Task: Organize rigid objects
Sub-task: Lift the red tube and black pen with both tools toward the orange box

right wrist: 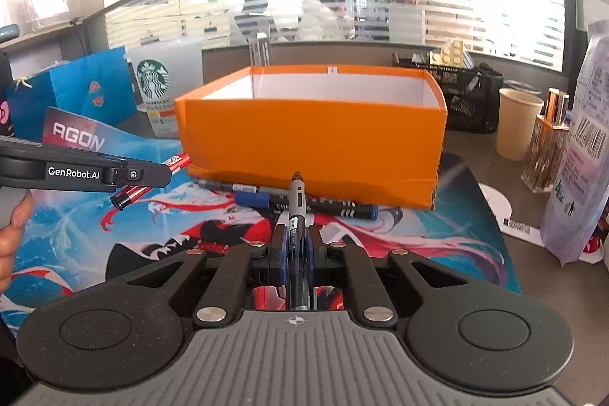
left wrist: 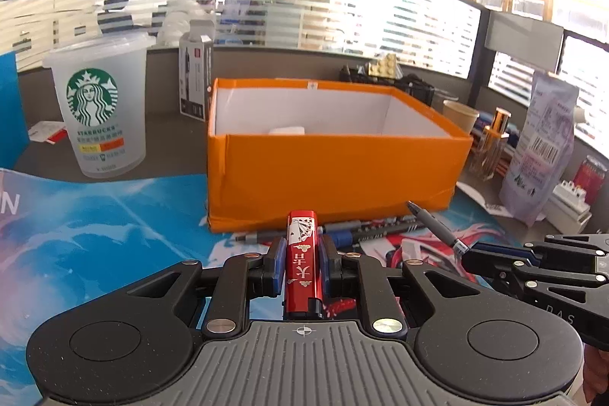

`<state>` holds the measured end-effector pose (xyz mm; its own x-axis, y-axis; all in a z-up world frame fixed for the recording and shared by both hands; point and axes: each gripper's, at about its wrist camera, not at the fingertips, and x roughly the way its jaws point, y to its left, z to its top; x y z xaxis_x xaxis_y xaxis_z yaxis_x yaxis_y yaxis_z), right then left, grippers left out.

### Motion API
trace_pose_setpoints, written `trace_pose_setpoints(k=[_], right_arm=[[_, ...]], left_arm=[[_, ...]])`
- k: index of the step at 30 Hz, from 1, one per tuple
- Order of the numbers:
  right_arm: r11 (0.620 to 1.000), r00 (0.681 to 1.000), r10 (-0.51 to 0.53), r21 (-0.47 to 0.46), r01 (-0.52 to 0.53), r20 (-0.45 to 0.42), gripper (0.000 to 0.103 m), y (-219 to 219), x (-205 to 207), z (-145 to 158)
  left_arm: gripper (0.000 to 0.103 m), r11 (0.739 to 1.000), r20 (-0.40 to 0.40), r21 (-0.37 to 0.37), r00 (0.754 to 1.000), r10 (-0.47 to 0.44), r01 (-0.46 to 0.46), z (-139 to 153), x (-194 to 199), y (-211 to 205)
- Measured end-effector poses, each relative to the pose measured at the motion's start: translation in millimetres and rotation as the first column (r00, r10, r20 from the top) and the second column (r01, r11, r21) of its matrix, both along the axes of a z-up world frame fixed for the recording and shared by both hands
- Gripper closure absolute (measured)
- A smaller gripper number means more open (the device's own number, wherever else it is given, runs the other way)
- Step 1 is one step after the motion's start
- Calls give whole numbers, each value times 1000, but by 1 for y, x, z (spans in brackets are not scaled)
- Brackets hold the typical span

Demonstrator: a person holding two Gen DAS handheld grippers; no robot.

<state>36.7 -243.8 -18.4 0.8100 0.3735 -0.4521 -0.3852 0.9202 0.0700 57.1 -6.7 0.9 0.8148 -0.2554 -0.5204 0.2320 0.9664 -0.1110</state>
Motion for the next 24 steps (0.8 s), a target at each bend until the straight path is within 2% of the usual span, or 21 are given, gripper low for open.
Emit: trace_pose_setpoints(k=[15,24], right_arm=[[1000,994,-2,12,0,108,94,2,5,40],[1000,987,-14,21,11,158,94,3,17,60]], left_arm=[[87,1000,116,-27,993,-7,10,42,8,5],[87,999,156,-43,988,-12,19,61,24,5]])
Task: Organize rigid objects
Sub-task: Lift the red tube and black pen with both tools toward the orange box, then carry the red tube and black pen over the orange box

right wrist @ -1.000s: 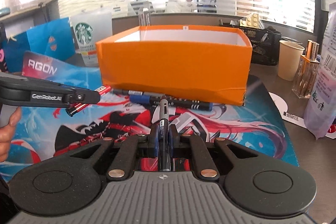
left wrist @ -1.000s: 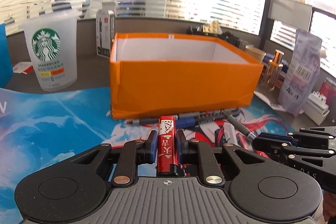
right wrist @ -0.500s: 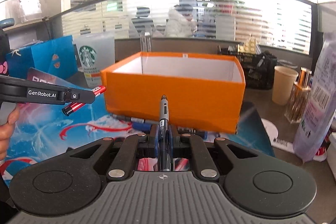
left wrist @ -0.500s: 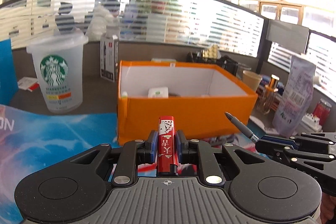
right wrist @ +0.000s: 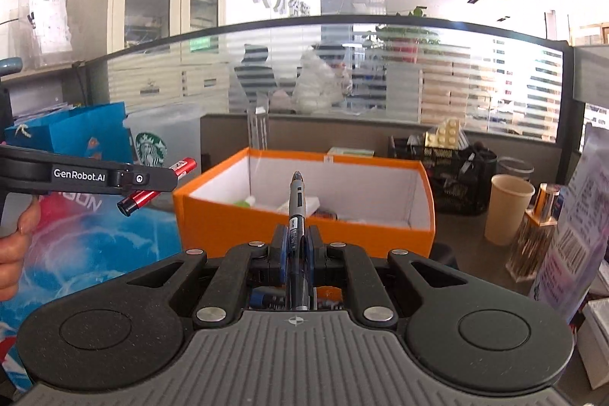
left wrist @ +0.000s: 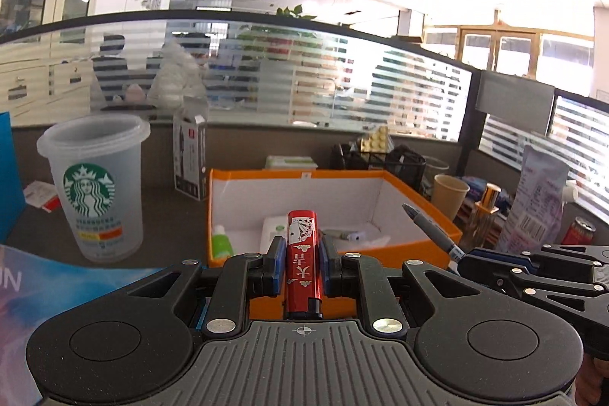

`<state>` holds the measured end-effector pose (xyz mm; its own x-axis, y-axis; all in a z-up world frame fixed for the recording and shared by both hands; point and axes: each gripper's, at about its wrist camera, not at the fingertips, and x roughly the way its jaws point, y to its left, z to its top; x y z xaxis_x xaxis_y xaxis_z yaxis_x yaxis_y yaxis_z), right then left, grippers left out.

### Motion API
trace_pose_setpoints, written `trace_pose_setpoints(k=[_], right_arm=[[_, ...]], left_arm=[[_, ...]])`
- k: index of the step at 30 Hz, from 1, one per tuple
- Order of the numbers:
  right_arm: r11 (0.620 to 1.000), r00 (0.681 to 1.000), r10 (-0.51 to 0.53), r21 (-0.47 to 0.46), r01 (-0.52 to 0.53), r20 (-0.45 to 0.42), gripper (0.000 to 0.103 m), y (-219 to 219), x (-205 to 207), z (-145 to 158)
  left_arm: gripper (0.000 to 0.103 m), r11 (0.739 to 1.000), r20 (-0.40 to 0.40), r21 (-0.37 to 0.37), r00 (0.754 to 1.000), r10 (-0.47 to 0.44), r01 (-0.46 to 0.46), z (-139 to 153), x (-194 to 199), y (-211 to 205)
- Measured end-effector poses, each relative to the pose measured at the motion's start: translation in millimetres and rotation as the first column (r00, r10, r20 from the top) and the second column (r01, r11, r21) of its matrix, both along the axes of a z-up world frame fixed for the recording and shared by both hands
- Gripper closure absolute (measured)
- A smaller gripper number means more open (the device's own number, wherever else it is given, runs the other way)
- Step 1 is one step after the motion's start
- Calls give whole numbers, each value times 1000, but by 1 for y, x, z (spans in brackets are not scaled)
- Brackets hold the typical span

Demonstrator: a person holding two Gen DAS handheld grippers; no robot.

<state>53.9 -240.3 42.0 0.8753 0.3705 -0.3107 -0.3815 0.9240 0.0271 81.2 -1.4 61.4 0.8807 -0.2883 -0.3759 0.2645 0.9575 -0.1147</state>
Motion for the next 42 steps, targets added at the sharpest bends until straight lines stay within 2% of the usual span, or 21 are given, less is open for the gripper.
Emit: trace_pose_setpoints(k=[8,24,34,42], right_arm=[[1000,1000,-6,8,5,30,94,6,17,13],[1000,999,-17,-23,18,43,94,17,62,26],[999,999,-34,-23,35,5,94,15,108,28],[999,995,-16,-41,13,-93,94,23,159,13]], left_arm=[[87,1000,21,16,1000,5,-6,10,22,-2],[87,999,-8,30,999,36,-36,14,88,0],[87,998,-41,49,998,40,-38,4,117,-1],[87,997,-112,54,992,55,-49,-18,148,1]])
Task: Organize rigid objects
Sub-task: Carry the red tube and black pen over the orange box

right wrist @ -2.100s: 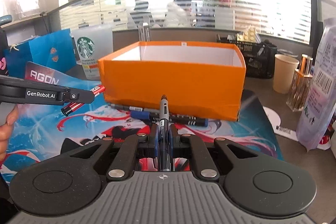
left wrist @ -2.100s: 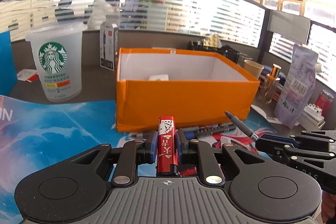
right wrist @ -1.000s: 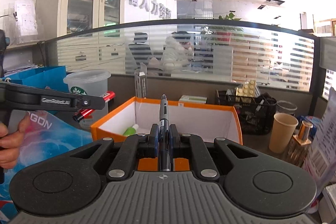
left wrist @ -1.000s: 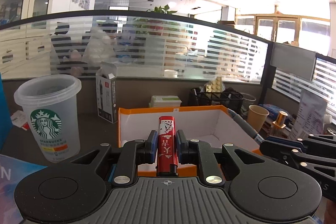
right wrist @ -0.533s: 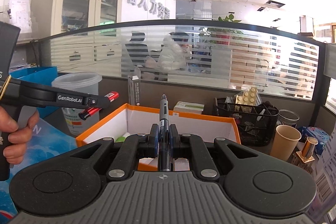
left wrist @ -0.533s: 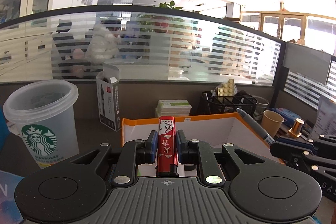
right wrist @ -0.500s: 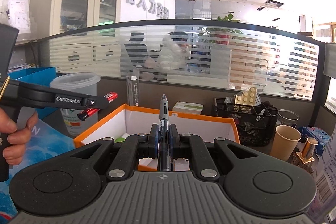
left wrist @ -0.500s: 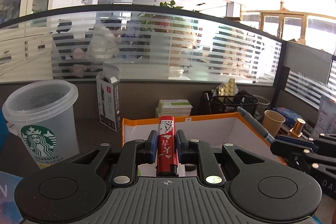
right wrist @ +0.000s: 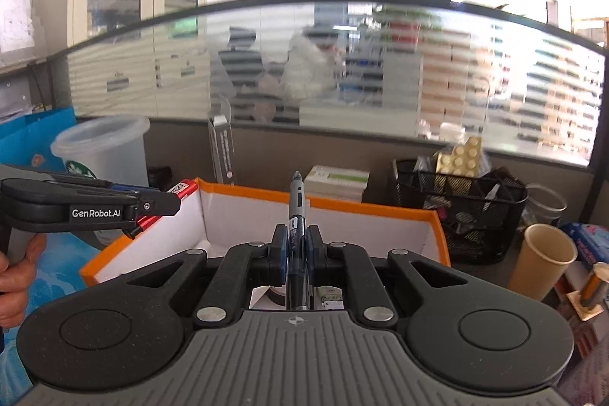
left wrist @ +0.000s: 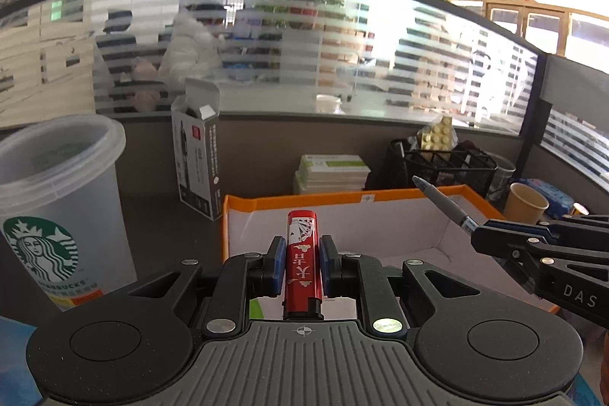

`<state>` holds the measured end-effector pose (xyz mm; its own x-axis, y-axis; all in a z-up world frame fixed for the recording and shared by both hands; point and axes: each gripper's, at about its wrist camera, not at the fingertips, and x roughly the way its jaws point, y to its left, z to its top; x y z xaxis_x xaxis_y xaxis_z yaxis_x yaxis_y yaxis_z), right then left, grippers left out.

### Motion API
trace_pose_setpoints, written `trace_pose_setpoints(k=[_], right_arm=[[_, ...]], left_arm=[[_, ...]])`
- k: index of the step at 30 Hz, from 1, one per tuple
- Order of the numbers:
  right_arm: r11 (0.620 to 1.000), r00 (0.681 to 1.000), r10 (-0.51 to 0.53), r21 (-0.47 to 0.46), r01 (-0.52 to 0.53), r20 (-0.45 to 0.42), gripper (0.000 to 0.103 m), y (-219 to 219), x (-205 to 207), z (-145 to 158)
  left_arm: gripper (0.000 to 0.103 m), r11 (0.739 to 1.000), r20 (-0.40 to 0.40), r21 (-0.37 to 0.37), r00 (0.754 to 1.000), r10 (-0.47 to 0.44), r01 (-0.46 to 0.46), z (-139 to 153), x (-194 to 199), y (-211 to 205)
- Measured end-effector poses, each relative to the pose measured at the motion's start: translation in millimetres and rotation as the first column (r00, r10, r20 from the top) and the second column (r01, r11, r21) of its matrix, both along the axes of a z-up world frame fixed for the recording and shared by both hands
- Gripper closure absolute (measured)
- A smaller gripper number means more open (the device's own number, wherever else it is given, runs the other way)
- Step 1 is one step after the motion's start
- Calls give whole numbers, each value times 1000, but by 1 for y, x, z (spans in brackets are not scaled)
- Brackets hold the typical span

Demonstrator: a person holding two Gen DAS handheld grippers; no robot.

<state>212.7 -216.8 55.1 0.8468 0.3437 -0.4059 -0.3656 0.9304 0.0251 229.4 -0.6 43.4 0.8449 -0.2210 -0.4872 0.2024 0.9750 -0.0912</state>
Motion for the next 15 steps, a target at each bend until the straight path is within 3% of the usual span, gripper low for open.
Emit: trace_pose_setpoints(k=[15], right_arm=[[999,989,-2,-40,-4,-147,94,13,46,-35]], left_arm=[[86,999,-78,6,996,-47,48,-27,25,-5]])
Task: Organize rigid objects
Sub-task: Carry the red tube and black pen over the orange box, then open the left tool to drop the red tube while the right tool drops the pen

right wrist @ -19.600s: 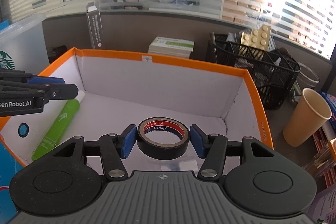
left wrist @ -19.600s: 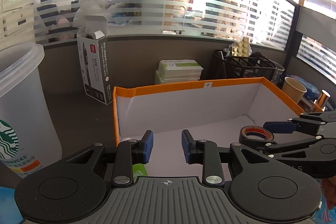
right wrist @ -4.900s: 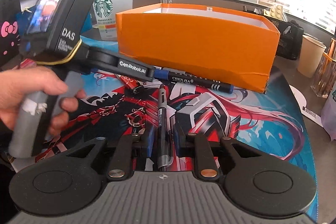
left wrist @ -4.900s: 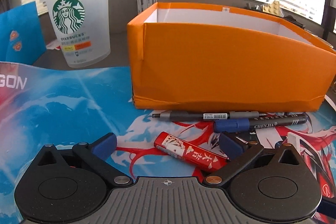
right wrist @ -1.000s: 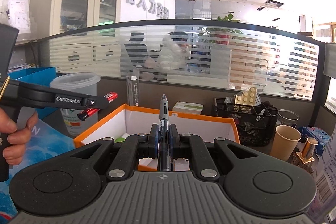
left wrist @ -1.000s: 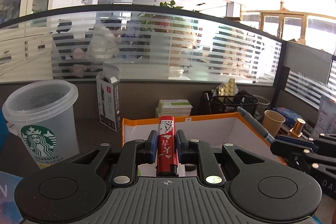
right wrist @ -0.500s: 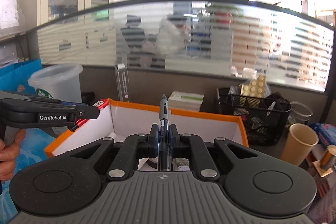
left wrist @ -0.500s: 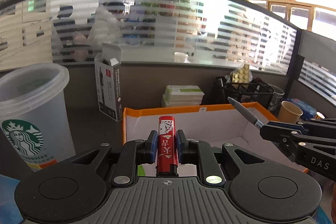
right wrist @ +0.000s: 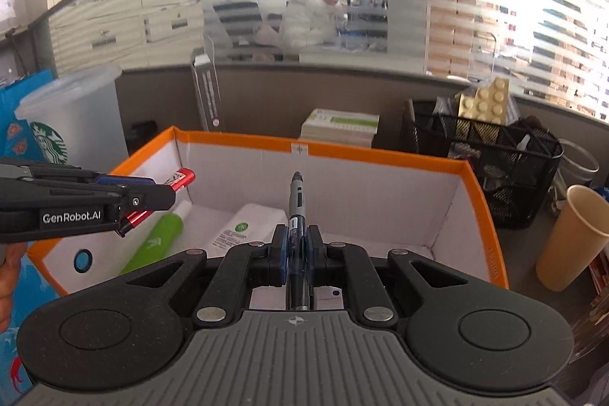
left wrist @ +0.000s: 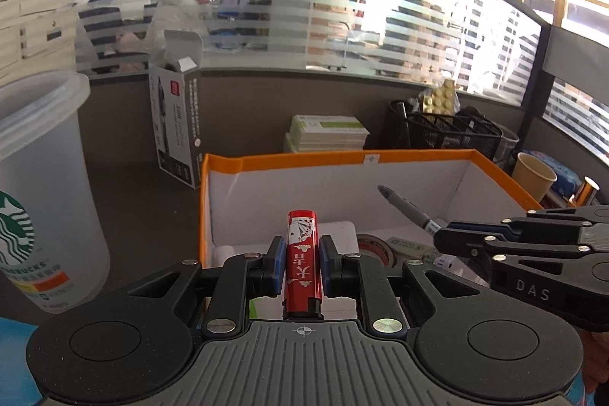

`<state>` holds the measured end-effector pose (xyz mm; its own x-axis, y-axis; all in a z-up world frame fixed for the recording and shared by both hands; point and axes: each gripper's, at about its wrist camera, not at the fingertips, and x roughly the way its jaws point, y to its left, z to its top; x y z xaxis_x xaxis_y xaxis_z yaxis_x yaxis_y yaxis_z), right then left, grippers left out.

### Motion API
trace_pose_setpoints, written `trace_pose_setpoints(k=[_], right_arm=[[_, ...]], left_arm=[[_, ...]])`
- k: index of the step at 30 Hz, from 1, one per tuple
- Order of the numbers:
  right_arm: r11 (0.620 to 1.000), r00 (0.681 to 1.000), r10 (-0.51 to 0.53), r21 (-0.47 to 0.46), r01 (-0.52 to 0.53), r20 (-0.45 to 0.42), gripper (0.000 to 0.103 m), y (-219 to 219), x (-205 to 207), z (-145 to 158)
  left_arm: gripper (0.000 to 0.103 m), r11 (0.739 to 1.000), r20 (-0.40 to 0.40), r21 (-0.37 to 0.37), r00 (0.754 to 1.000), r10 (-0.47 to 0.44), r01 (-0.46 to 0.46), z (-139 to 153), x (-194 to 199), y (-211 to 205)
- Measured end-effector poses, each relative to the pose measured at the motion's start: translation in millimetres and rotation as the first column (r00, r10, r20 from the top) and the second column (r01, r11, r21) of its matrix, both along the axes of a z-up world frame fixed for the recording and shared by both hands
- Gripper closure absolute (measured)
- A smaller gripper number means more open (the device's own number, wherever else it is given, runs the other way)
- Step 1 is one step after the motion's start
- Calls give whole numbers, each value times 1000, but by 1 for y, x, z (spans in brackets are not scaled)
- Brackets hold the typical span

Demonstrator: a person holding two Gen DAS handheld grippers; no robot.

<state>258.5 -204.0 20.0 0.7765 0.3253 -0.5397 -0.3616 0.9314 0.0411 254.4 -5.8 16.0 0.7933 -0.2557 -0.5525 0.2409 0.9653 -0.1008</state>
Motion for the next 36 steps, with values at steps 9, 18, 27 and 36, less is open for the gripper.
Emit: trace_pose_setpoints(k=[9,18,27,36], right_arm=[[1000,998,6,-7,-7,-59,94,6,8,-10],[999,996,-2,-38,-1,-89,94,11,8,-14],[999,996,-11,-54,6,-87,93,15,4,-14],[998,999,-38,-51,37,-30,91,9,-19,7]], left_arm=[[87,1000,14,16,1000,0,0,-3,0,0],[86,1000,26,24,1000,-13,12,-4,0,1],[83,1000,29,26,999,-17,16,-4,-1,1],[68,1000,34,-4,999,-25,25,1,-10,3]])
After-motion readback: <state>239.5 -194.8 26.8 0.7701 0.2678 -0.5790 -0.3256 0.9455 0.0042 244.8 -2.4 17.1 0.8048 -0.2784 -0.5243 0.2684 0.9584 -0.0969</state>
